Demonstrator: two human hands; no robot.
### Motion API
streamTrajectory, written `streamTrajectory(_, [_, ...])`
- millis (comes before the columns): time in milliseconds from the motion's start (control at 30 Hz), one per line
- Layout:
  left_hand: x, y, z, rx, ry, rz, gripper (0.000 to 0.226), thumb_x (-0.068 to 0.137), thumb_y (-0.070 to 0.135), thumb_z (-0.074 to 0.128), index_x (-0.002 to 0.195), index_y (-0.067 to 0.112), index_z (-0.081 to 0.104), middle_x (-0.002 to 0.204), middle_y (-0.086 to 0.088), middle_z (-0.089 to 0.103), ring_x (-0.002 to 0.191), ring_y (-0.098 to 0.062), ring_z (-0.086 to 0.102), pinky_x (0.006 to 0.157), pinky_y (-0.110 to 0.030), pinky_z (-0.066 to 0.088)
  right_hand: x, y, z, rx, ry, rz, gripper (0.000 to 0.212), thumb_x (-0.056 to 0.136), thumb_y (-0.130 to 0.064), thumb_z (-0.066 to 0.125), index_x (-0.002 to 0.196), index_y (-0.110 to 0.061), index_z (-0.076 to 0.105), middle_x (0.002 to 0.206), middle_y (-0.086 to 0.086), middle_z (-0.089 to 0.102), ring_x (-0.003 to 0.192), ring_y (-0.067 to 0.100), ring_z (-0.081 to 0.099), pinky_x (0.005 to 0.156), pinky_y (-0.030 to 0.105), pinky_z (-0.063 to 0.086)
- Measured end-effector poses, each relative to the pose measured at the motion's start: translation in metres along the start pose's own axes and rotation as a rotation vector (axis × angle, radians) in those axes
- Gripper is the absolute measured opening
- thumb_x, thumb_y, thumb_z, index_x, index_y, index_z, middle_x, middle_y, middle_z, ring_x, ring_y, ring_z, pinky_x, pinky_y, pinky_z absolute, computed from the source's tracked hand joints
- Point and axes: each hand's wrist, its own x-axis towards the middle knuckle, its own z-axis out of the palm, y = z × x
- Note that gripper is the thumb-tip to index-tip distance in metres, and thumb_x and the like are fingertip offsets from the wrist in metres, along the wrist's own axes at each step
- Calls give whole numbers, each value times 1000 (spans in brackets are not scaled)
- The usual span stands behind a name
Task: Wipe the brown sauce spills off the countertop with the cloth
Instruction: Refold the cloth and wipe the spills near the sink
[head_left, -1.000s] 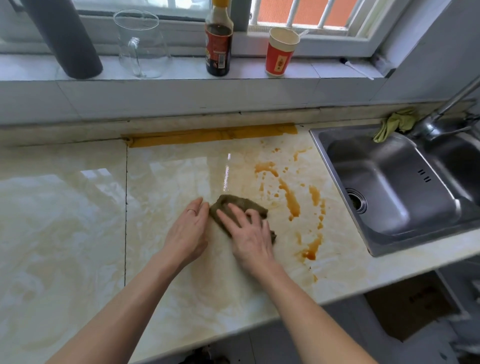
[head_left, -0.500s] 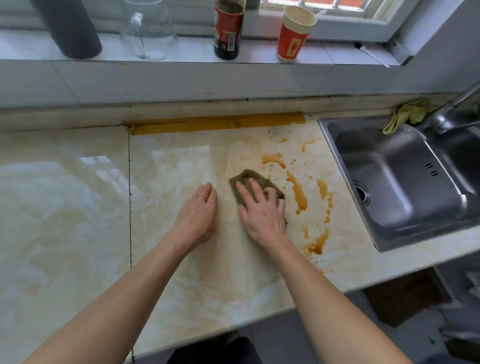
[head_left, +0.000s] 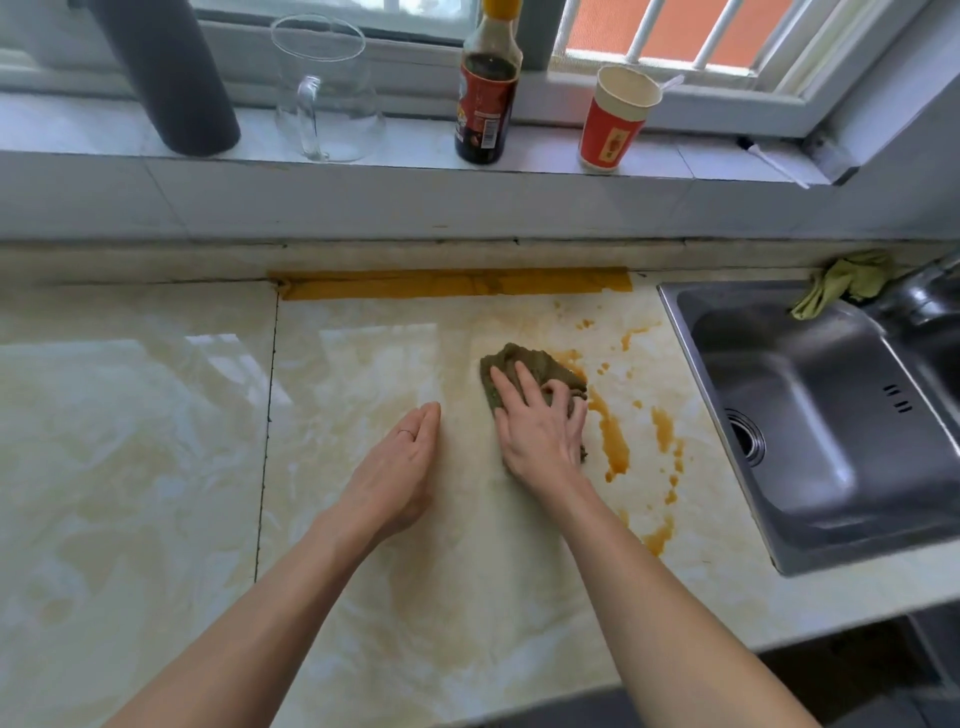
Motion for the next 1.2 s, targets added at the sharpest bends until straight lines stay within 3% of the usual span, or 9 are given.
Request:
streamTrajectory(133, [3,4,-3,-52,47,-33,77,88,-3,34,152,12,-6,160,-6,2,147,-19,12,115,-25,18,-24,0,6,51,-13,4,54,101,-37,29,153,-41,13,163,-6,6,149,25,-9,115,55,-9])
streamTrajectory(233, [11,9,-3,-63,120,-52,77,88,-1,37,152,12,-3,160,-6,4,146,-19,16,114,-23,20,-42,-19,18,90,23,-222,55,96,-31,31,151,-37,26,160,-1,24,149,25,13,117,57,5])
streamTrajectory(300, [18,11,-5,-45,148,-53,77,87,-1,38,152,11,-1,160,-6,4,146,-18,13,115,-20,15,-22,-17,16,87,0,-312,53,100,-33,32,151,-39,21,161,-3,17,150,23,9,117,55,-2])
streamTrajectory(533, [38,15,-15,38,143,-82,73,87,-3,31,151,6,-2,160,-11,-3,148,-20,-1,116,-22,-1,33,-1,-4,96,-53,-40,57,102,-36,30,154,-38,6,164,-3,-3,149,21,-9,119,49,-9])
streamTrajectory(733, [55,17,-18,58,131,-118,66,92,4,30,151,2,-1,160,-13,-3,148,-21,0,116,-23,-3,6,-23,5,149,-27,-388,53,103,-33,31,153,-35,14,163,-3,7,150,20,0,117,35,-7])
streamTrajectory(833, [60,20,-20,86,129,-122,65,94,5,30,150,1,-2,159,-15,-5,148,-23,-1,118,-26,-1,47,4,1,96,-17,-322,54,102,-38,31,153,-38,13,163,-5,7,150,17,2,120,38,3])
streamTrajectory(933, [64,21,-21,95,86,-139,65,100,22,34,150,0,-2,159,-16,-5,148,-25,0,119,-29,2,76,25,-7,128,-43,-62,57,102,-36,32,154,-36,10,163,-5,3,149,17,-3,121,41,3])
streamTrajectory(1000, [67,23,-21,150,37,-142,78,98,38,41,150,0,-3,159,-17,-7,148,-25,-2,119,-29,0,72,15,-7,128,-28,-18,58,102,-35,33,154,-34,7,163,-3,-1,149,19,-5,121,44,1])
streamTrajectory(1200, [80,36,-25,324,2,-174,101,85,63,48,148,-5,8,156,-24,10,146,-31,12,119,-34,14,64,3,-5,114,-34,-349,53,103,-37,33,153,-38,14,163,-7,7,149,14,1,119,38,1])
